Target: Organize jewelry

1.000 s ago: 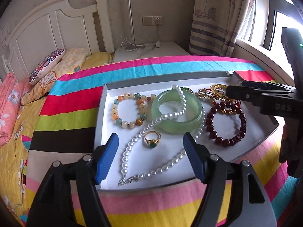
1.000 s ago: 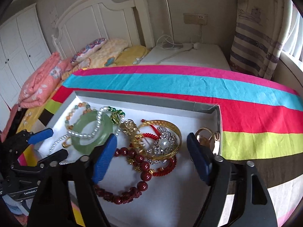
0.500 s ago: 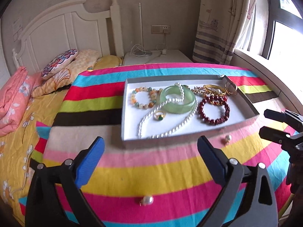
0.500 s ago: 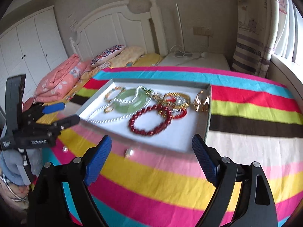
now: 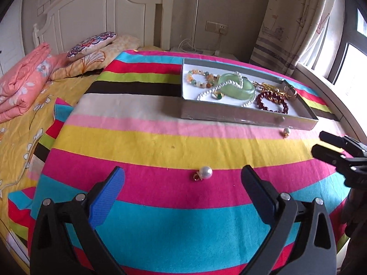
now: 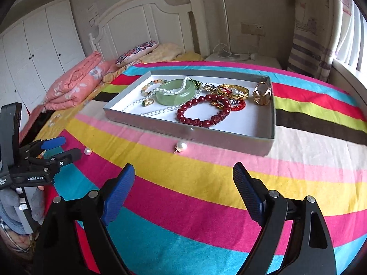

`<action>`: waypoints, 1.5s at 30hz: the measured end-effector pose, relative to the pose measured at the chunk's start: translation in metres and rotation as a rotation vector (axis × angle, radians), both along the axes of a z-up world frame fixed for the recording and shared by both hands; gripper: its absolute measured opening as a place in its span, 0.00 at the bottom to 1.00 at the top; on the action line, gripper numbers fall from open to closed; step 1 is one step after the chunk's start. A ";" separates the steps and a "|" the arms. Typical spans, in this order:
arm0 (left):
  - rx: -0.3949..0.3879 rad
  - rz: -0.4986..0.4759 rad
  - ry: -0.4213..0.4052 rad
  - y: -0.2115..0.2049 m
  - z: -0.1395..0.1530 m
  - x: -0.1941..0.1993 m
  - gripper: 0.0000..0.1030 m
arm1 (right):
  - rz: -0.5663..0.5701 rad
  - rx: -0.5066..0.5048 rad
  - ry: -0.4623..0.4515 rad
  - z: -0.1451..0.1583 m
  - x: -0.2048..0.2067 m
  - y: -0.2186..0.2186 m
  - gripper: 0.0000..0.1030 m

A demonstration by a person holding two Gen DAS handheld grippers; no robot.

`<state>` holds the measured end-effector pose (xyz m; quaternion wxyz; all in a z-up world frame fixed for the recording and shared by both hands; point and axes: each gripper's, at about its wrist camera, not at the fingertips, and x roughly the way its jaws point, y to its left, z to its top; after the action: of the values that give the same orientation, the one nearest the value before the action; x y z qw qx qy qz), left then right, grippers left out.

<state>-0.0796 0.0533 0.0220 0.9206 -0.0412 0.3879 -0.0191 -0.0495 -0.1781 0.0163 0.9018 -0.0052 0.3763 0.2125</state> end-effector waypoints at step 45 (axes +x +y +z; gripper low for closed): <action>0.058 -0.134 0.081 -0.026 -0.011 0.015 0.51 | -0.007 -0.123 0.059 -0.019 0.034 0.044 0.19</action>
<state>-0.0646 0.0270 0.0107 0.9017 0.0110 0.4269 -0.0675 -0.0156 -0.1341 -0.0028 0.8891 -0.0528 0.4150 0.1857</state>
